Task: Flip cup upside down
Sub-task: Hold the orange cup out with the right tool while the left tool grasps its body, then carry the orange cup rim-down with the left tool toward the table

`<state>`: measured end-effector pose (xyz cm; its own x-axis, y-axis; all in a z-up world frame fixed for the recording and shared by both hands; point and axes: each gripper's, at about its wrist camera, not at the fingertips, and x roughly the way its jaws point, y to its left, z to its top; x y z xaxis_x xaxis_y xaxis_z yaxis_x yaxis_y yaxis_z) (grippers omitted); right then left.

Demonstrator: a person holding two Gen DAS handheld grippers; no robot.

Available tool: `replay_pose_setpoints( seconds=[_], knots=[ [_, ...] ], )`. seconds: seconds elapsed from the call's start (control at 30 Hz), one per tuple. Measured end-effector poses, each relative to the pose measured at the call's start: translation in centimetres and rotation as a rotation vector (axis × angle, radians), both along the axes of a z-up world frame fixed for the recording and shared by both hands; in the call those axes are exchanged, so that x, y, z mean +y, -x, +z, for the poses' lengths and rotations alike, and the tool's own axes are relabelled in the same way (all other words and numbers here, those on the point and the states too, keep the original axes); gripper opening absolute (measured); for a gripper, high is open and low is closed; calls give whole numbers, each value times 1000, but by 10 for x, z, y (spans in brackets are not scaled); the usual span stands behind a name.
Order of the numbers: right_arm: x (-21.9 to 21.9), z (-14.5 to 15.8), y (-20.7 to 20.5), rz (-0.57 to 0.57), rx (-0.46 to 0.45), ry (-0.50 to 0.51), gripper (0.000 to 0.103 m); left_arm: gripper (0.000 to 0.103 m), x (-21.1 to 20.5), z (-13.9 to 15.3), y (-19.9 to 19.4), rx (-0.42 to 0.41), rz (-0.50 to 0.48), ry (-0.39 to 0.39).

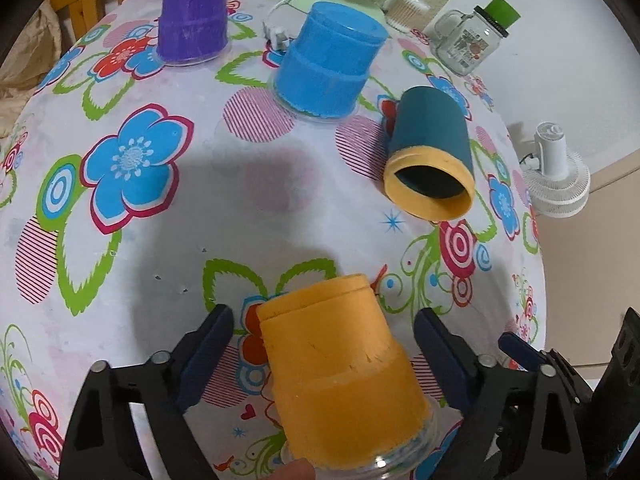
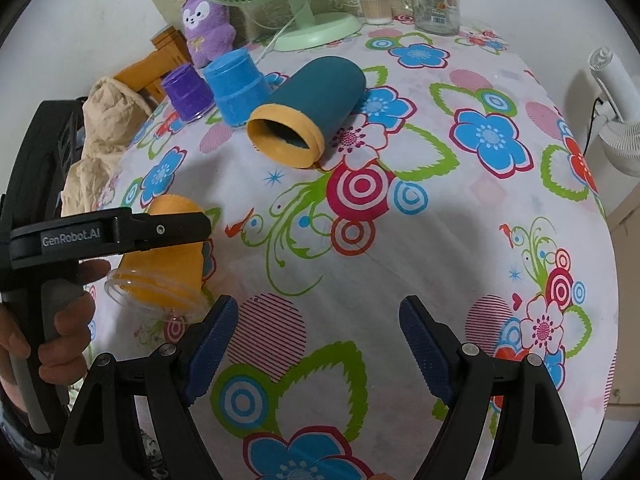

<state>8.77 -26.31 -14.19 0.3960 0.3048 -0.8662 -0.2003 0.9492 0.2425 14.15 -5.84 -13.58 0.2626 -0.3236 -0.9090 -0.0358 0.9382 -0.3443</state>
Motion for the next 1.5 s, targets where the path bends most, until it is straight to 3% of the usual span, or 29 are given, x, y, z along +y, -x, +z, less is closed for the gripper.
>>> replay_pose_setpoints(
  seconds=[0.2, 0.23, 0.6, 0.63, 1.5],
  knots=[
    [-3, -4, -2, -21, 17, -25, 85, 75, -4, -3, 0, 0, -21, -38],
    [-4, -5, -3, -28, 22, -34, 85, 68, -5, -3, 0, -3, -28, -47],
    [-7, -7, -4, -37, 31, -38, 85, 64, -1, 0, -1, -11, -22, -60],
    [-6, -7, -4, -33, 32, -38, 85, 55, -1, 2, 0, -17, -26, -58],
    [17, -1, 7, 47, 11, -37, 85, 56, 1, 47, 12, -153, -13, -45]
  ],
)
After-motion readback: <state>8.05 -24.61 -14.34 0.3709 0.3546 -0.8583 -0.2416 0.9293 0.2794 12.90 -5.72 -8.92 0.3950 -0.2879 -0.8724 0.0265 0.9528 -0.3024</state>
